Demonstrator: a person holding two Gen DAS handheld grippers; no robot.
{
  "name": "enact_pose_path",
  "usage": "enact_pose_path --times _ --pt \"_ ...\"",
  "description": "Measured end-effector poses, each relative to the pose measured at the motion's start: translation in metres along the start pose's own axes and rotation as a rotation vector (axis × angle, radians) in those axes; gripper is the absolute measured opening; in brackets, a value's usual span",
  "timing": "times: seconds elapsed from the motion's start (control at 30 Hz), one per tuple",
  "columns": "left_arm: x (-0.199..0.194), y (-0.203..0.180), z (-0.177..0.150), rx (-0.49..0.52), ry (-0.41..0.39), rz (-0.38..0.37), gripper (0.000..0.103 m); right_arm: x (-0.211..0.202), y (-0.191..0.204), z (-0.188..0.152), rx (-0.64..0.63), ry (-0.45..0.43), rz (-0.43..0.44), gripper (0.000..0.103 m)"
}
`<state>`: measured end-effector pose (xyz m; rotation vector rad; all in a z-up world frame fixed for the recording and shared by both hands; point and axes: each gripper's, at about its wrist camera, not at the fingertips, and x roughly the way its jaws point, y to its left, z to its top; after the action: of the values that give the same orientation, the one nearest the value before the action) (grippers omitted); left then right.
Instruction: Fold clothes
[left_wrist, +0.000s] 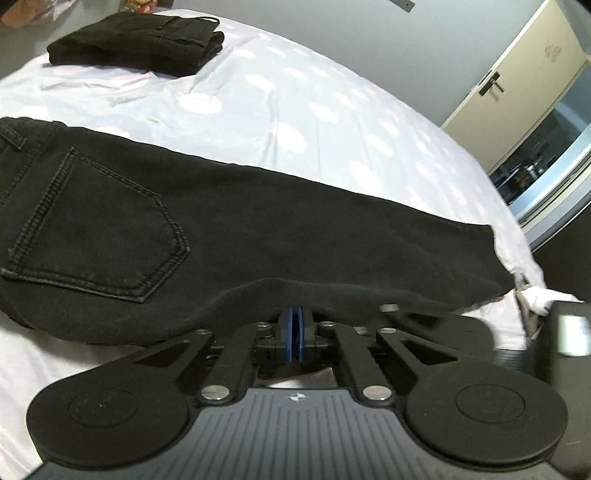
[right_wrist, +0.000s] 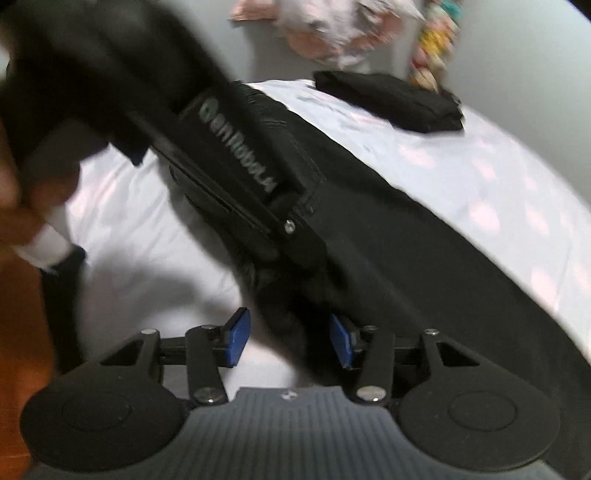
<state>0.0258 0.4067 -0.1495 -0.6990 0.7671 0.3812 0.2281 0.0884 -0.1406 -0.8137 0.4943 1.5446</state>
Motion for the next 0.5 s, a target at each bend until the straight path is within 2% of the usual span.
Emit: enact_pose_path --times 0.07,0.1,0.2,0.27,0.37,0.47,0.5 --pt "0.0 0.004 0.001 -0.014 -0.004 -0.007 0.004 0.009 0.002 -0.002 -0.016 0.02 0.015 0.041" --pt "0.0 0.006 0.001 -0.022 -0.007 -0.01 0.004 0.013 0.003 -0.003 -0.021 0.034 0.019 0.032" --pt "-0.009 0.011 0.005 -0.059 -0.068 -0.045 0.004 0.012 0.003 -0.005 -0.027 0.035 0.045 0.012" --pt "-0.01 0.014 0.007 -0.072 -0.08 -0.029 0.004 -0.003 0.005 -0.007 -0.033 0.016 0.079 0.01" --pt "0.007 0.014 0.006 -0.062 0.0 0.023 0.004 -0.007 0.012 -0.013 -0.065 0.044 0.071 0.006" --pt "0.028 0.009 0.003 -0.017 0.107 0.062 0.004 0.002 0.028 -0.016 -0.15 0.112 0.059 0.005" --pt "0.035 0.008 0.001 -0.008 0.134 0.083 0.004 0.004 0.031 -0.018 -0.168 0.126 0.068 0.0"
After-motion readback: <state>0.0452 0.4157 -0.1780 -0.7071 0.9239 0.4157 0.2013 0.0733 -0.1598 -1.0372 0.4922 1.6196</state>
